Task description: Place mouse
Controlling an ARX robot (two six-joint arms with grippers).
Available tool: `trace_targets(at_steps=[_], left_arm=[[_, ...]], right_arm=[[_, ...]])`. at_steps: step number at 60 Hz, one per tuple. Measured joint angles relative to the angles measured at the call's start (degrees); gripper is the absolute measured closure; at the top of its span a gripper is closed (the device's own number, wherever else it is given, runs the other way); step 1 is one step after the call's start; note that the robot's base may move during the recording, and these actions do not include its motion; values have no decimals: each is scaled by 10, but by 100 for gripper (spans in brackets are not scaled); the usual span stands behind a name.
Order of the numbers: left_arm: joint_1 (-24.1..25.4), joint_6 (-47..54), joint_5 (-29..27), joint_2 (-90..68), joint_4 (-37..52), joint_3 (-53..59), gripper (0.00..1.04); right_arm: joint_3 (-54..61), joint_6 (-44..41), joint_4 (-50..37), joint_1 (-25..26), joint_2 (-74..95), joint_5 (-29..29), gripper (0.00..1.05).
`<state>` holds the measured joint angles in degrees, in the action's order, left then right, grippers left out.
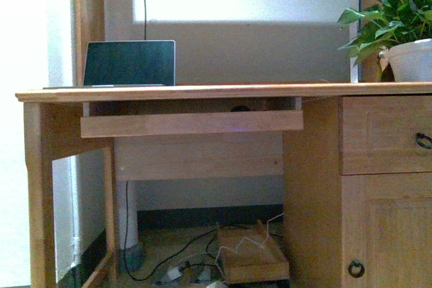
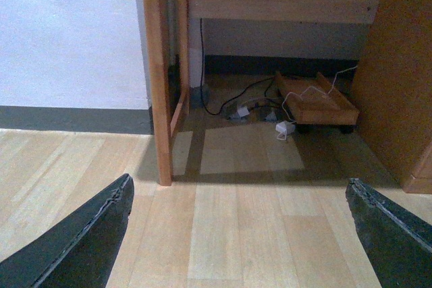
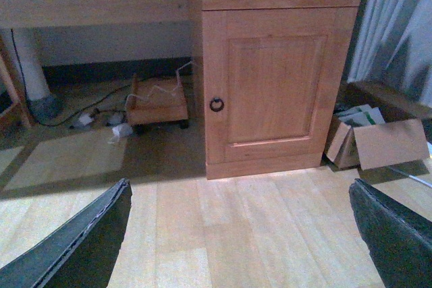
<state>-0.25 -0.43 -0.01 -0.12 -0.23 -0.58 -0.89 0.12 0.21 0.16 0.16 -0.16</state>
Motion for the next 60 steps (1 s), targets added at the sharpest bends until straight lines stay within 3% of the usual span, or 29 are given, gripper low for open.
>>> trace_targets(at_steps=[60], left_arm=[[0,0,0,0,0,0,8]], right_arm=[[0,0,0,0,0,0,7]])
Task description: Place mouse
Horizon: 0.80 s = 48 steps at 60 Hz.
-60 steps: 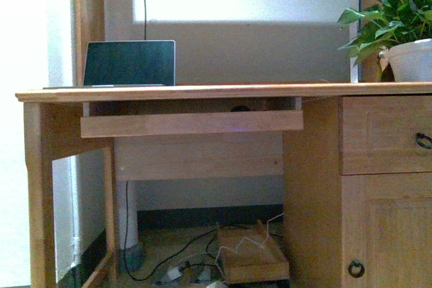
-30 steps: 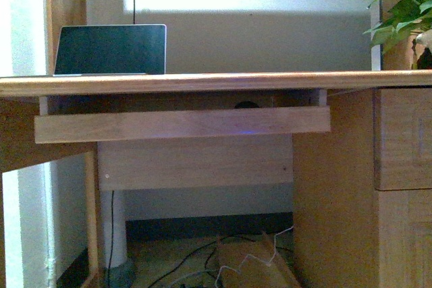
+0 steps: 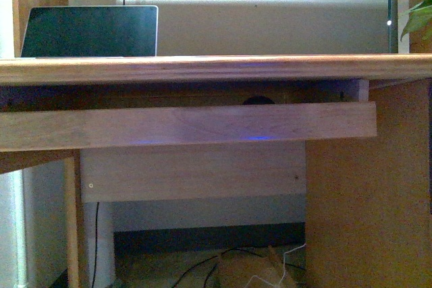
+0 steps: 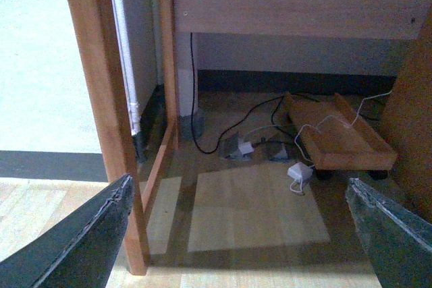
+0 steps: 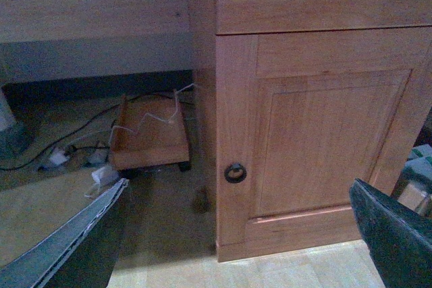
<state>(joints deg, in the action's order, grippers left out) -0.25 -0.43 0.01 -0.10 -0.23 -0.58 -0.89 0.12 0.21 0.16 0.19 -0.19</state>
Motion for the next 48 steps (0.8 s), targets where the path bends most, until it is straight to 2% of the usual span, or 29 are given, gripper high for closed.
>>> trace_targets(at_steps=[48], left_arm=[[0,0,0,0,0,0,8]], right_arm=[[0,0,0,0,0,0,7]])
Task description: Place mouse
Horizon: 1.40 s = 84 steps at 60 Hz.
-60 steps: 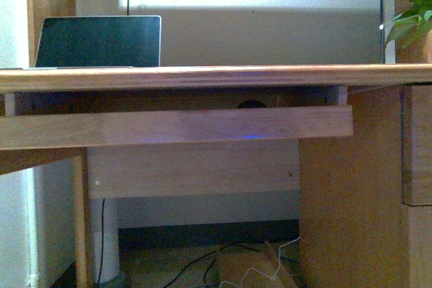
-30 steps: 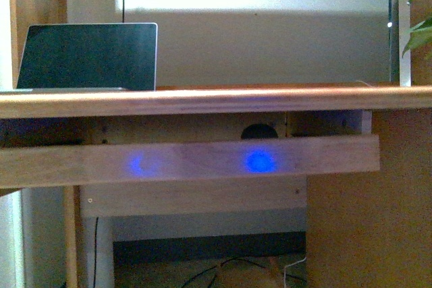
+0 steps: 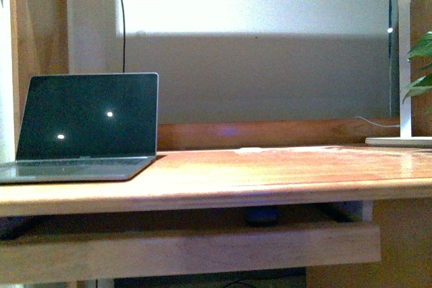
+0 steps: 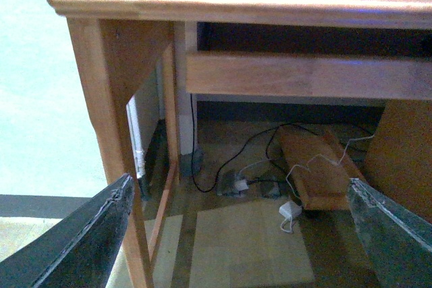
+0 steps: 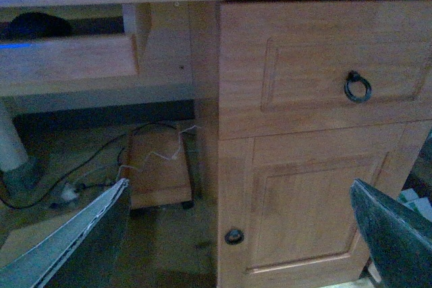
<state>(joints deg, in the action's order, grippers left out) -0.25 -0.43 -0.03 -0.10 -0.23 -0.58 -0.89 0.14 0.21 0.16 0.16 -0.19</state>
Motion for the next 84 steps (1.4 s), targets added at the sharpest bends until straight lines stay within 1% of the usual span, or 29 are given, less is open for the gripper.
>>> trace_targets(at_steps=[18,20,22,24,28,31,34,38,40,44,45,47,48,50,52,56,60,66,78,84], left_arm=[[0,0,0,0,0,0,8],[2,-11,10,-7,-15,-5,8],[2,-43,31,-34,-68,-27,8],[0,-66,40,-65,-95,-41,8],[4,-76,68,-124,-98,-50,8],[14,-67,87,-173,-80,-54,8],[30,-34,94,-223,-45,-54,8],[58,27,122,-301,21,-55,8],[74,82,134,-351,67,-57,8],[102,158,159,-431,141,-65,8],[116,203,168,-473,181,-72,8],[135,273,179,-530,234,-84,8],[139,281,180,-545,246,-87,8],[153,328,185,-588,282,-99,8],[167,398,189,-641,328,-115,8],[184,491,194,-724,389,-145,8],[188,569,194,-778,424,-169,8],[182,656,197,-842,461,-203,8],[147,759,209,-925,542,-237,8],[126,781,215,-959,582,-246,8]], right_arm=[[0,0,0,0,0,0,7],[0,0,0,0,0,0,7],[0,0,0,0,0,0,7],[0,0,0,0,0,0,7],[0,0,0,0,0,0,7],[0,0,0,0,0,0,7],[0,0,0,0,0,0,7],[0,0,0,0,0,0,7],[0,0,0,0,0,0,7],[0,0,0,0,0,0,7],[0,0,0,0,0,0,7],[0,0,0,0,0,0,7],[0,0,0,0,0,0,7],[0,0,0,0,0,0,7],[0,0,0,0,0,0,7],[0,0,0,0,0,0,7],[0,0,0,0,0,0,7],[0,0,0,0,0,0,7],[0,0,0,0,0,0,7],[0,0,0,0,0,0,7]])
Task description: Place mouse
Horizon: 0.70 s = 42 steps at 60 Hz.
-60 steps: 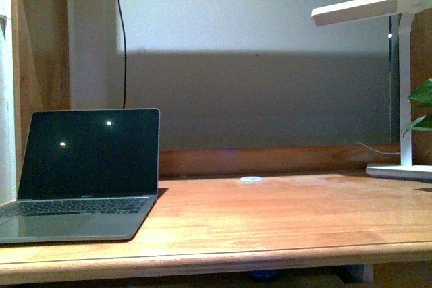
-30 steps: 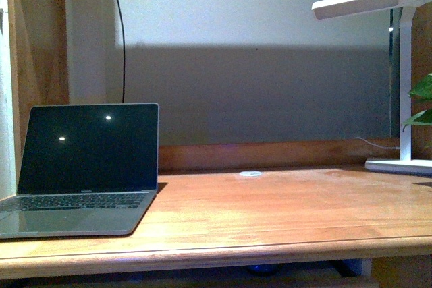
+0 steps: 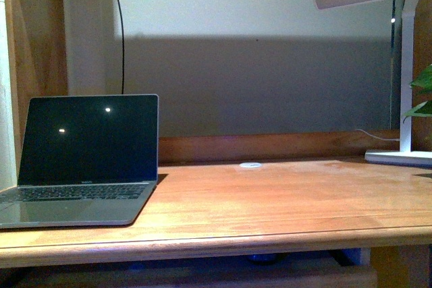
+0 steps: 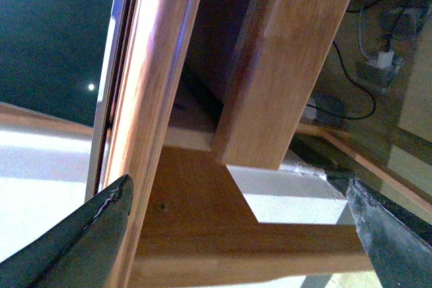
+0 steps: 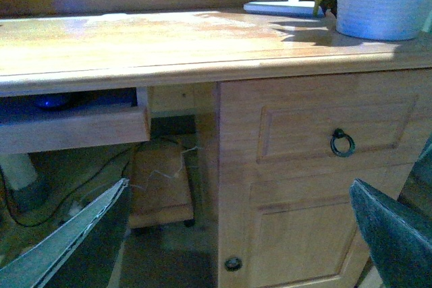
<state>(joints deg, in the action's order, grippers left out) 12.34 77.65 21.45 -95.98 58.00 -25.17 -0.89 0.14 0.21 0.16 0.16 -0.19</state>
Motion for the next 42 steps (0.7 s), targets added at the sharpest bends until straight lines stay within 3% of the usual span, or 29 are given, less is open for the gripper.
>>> trace_targets(at_steps=[20,42], left_arm=[[-75,12,-7,-95,64,-46,8],[-86,12,-8,-179,87,-105,8]], right_arm=[[0,0,0,0,0,0,7],[0,0,0,0,0,0,7]])
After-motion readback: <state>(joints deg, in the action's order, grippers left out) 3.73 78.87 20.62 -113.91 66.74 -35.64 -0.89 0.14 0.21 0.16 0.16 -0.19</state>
